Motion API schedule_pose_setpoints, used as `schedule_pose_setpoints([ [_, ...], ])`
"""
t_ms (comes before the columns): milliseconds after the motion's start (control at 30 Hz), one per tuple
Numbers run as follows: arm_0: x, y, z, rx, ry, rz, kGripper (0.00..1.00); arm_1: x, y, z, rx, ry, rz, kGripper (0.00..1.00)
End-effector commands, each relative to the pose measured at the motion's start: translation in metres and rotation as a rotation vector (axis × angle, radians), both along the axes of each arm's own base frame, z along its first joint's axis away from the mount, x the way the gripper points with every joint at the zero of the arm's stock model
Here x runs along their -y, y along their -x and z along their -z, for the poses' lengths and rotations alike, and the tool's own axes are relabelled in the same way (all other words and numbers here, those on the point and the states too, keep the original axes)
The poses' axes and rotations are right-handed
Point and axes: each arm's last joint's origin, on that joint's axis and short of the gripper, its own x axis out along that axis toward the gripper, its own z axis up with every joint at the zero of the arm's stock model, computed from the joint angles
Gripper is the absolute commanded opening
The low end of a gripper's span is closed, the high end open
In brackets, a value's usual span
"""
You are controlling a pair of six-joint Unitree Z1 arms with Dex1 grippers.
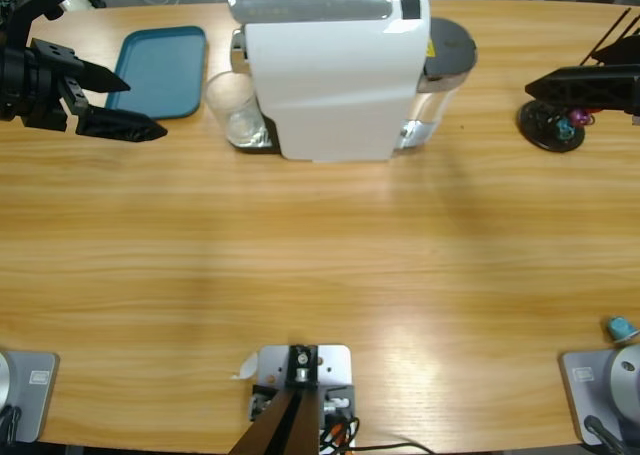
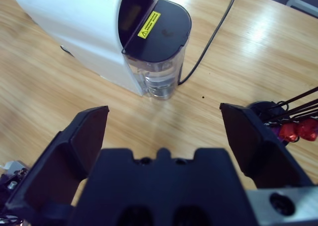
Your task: Pour coffee
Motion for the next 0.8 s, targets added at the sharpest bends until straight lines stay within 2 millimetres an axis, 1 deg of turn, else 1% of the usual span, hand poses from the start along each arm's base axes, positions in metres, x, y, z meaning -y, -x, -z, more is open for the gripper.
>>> schedule_pose_setpoints([
  [33,-0.005,0.006,0.005,-0.004,-0.011,0.014,1.000,0.008,0.014,0.021,-0.018,0.013,0.000,1.000],
  [167,-0.008,0.013,0.002,0.008,-0.005,0.015,1.000,0.014,0.025,0.038,-0.035,0.016,-0.010,1.000],
  [267,-0.005,0.013,0.001,0.011,-0.002,0.028,1.000,0.020,0.036,0.039,0.007,-0.011,-0.014,1.000],
  [367,0.001,0.011,0.000,0.011,-0.001,0.046,1.000,0.026,0.044,0.044,0.024,-0.019,-0.011,1.000],
  [567,-0.001,0.012,-0.001,0.026,-0.013,0.032,1.000,0.029,0.049,0.046,0.049,-0.034,-0.011,1.000],
  [800,-0.001,0.013,-0.001,0.026,-0.012,0.030,1.000,0.029,0.051,0.048,0.056,-0.042,-0.016,1.000],
])
